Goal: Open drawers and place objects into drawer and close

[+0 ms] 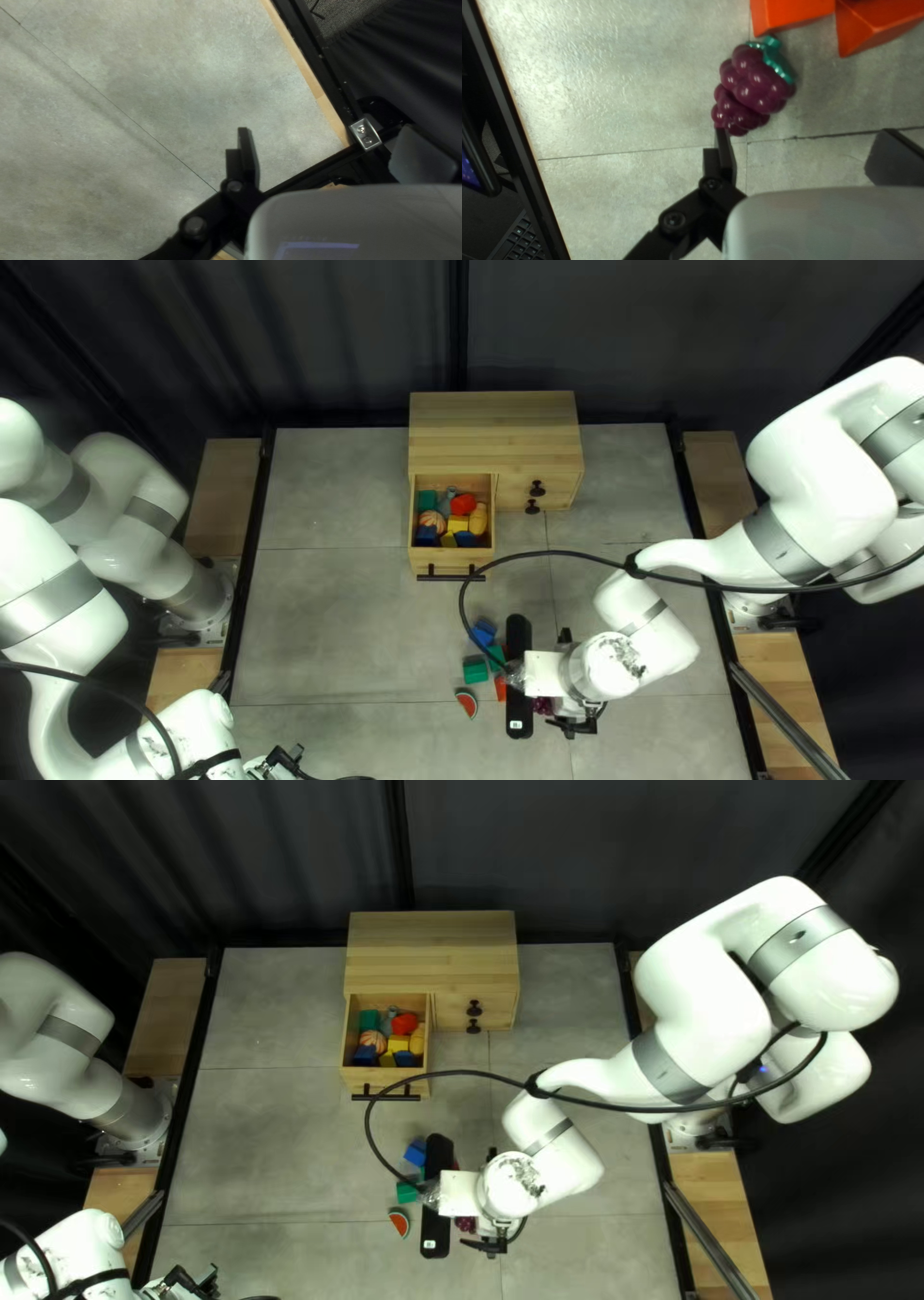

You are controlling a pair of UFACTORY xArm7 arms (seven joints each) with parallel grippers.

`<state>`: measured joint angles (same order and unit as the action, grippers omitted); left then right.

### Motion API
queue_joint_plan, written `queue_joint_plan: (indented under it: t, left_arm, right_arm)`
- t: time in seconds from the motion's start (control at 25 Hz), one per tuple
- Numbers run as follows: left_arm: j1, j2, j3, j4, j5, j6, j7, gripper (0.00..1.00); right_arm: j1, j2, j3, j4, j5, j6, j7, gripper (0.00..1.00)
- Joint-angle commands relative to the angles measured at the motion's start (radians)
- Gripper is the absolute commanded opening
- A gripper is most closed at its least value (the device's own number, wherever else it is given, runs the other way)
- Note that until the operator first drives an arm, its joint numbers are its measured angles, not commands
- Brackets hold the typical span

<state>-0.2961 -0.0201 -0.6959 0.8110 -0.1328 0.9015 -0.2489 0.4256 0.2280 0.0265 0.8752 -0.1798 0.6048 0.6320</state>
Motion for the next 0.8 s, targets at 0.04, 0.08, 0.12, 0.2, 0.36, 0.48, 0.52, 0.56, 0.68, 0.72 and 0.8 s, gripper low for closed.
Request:
queue_joint_plan:
  t: [0.04,0.08,0.12,0.2,0.36,0.48,0.52,0.56,0.68,0.72,0.8]
  left_arm:
    - [0.0,0.0,0.0,0.0,0.0,0.0,0.0,1.0]
    - [0.0,0.0,0.0,0.0,0.0,0.0,0.0,1.0]
    - [0.0,0.0,0.0,0.0,0.0,0.0,0.0,1.0]
    - [0.0,0.0,0.0,0.0,0.0,0.0,0.0,1.0]
    - [0.0,0.0,0.0,0.0,0.0,0.0,0.0,1.0]
    - [0.0,0.0,0.0,0.0,0.0,0.0,0.0,1.0]
    - [0.0,0.0,0.0,0.0,0.0,0.0,0.0,1.0]
    - [0.0,0.0,0.0,0.0,0.0,0.0,0.0,1.0]
    - [0.0,0.0,0.0,0.0,0.0,0.0,0.0,1.0]
    - [0.0,0.0,0.0,0.0,0.0,0.0,0.0,1.0]
    - [0.0,0.0,0.0,0.0,0.0,0.0,0.0,1.0]
  right_arm:
    - [-0.007,0.026,0.002,0.019,0.004,-0.023,-0.021,1.0]
    - [-0.01,0.035,0.004,0.024,0.008,-0.032,-0.031,1.0]
    - [-0.014,0.042,0.005,0.028,0.011,-0.04,-0.039,1.0]
    - [-0.022,0.058,0.009,0.029,0.02,-0.06,-0.057,1.0]
    - [-0.033,0.068,0.012,0.013,0.031,-0.097,-0.075,1.0]
    - [-0.037,0.073,0.014,0.005,0.035,-0.115,-0.08,1.0]
    - [-0.039,0.077,0.015,0.009,0.038,-0.115,-0.084,0.91]
    - [-0.04,0.08,0.016,0.012,0.04,-0.115,-0.087,0.81]
    - [-0.047,0.092,0.021,0.019,0.048,-0.12,-0.102,0.05]
    - [-0.047,0.093,0.022,0.019,0.049,-0.121,-0.104,0.05]
    - [-0.047,0.088,0.022,0.019,0.051,-0.115,-0.105,0.03]
